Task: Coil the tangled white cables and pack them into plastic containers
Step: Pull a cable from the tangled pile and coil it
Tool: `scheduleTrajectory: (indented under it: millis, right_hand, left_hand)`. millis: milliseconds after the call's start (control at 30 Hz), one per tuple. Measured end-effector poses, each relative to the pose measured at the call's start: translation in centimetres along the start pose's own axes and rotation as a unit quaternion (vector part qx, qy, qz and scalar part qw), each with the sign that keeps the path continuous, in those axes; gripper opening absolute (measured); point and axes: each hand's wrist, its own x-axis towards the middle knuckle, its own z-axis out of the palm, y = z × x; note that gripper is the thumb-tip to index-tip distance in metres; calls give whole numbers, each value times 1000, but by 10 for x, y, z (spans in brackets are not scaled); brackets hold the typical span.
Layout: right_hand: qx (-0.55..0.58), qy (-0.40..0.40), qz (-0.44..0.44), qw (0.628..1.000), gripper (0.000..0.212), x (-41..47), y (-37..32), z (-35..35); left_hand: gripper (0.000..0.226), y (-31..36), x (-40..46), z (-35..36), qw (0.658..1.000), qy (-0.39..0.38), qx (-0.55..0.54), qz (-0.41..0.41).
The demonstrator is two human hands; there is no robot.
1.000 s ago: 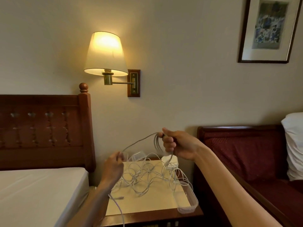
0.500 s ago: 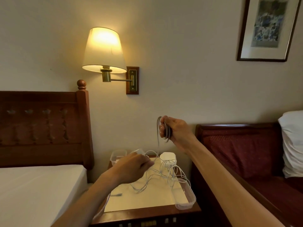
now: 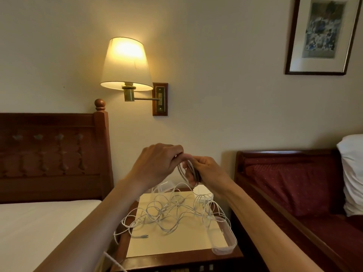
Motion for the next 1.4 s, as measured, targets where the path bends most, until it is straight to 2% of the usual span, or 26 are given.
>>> scheduleTrajectory:
  millis: [67,167,367,467,533,633,700,767,800,833,867,933,1033,1167,1300,1400]
  right_hand:
    - [55,-18,26,998,36,-1,-1,2]
    - [119,-41,73,989,37,-3,-5,3]
    - [316,-78,99,940,34,1,-12,-4]
    - [380,-86,81,917,30,4,-15,-12]
    - [391,-80,68,914,28,5,-17,-17]
    - [382,-46,52,921,29,8,-21,-21]
    - [358,-13,39,933,30,10,-23,-22]
    - [312,19,35,949,31,12,-22,-18]
    - [283,29,34,958,32,12,-19,-14]
    - [249,36,33,967,33,13,-16,-10]
    - [208,42,30,977,33,13,-13,-6]
    - [114,58,14,992,33,12,-7,-1]
    - [5,76,-14,997,32,9,-7,4]
    - [-67,41,-30,996,38,2,-3,12]
    - [-30,-11,-17,999,34,-2,2,12]
    - [-20,-33,-7,999,33,-3,2,12]
  left_hand:
    - [64,-11,-3,7,999,6,-36,-31]
    - [59,-23,-11,20,984,18,-146,-99]
    - [64,-39,-36,43,948,34,-278,-154]
    - [63,-50,-63,53,935,51,-300,-183]
    - [61,-59,-85,62,932,57,-296,-201]
    - [42,-66,-108,75,937,42,-249,-243]
    - [39,-56,-109,74,923,-25,-234,-303]
    - [42,-30,-100,60,897,-195,-243,-315]
    - [43,-13,-93,51,890,-279,-226,-280]
    - [46,3,-85,42,895,-328,-197,-228]
    - [48,18,-76,32,909,-347,-158,-170]
    - [48,39,-58,10,944,-300,-95,-97]
    - [41,44,-38,-15,985,-164,-55,-27]
    - [44,24,-28,-15,998,-39,7,42]
    - [36,2,-22,-8,999,37,14,16]
    - [36,-9,-21,0,997,29,-22,-73]
